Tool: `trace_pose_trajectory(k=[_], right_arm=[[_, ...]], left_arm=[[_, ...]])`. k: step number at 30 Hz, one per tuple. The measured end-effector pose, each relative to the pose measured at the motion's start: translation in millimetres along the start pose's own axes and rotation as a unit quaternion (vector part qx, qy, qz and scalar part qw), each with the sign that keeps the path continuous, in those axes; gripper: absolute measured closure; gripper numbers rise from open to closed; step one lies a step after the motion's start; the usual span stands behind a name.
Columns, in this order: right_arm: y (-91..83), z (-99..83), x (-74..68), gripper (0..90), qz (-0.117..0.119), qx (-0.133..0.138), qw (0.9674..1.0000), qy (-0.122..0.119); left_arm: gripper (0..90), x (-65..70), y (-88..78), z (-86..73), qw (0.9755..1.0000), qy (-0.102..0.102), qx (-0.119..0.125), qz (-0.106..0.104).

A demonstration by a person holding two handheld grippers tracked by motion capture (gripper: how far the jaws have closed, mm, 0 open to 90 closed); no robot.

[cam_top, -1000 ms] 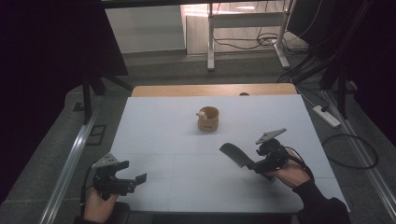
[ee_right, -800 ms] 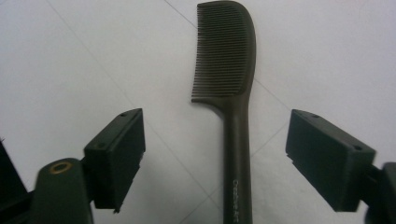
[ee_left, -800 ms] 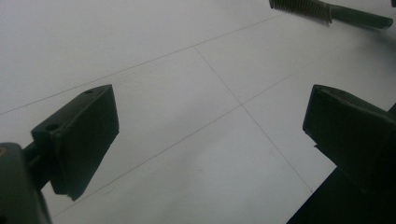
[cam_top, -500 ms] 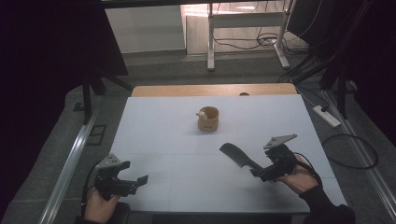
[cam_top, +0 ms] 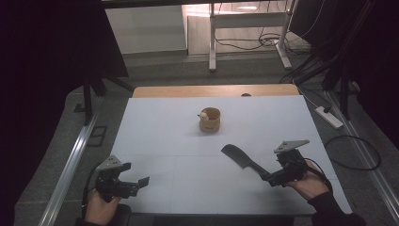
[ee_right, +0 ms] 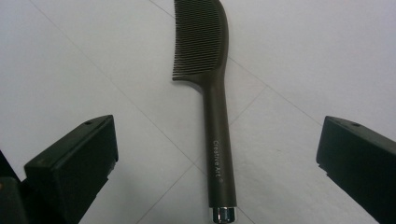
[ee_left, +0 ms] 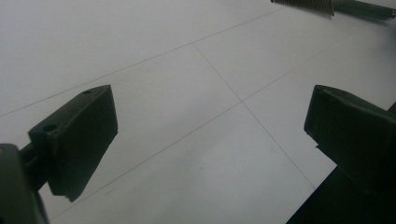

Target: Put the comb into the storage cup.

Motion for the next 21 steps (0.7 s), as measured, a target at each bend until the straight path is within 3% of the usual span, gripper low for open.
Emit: trace_pose_trajectory(k=[11,21], right_arm=[[3.2,-3.6,2.0,0.0,-0.023,-0.012,0.9996,-0.007],[23.8,-11.9,3.1,0.0,-0.026,-0.049,0.9983,-0.02]], left_arm=[[3.3,-0.7,-0.5,-0.2,1.0,-0.002,0.002,-0.002],[3.2,-1.0,-0.7,-0.2,1.0,-0.003,0.003,-0.005]])
Point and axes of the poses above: each handheld gripper's, and its own axes: y roughly forward along the jaws, z roughly out of its top, x roughly to its right, the point moved 2 cm from there along y, roughly forward along the jaws
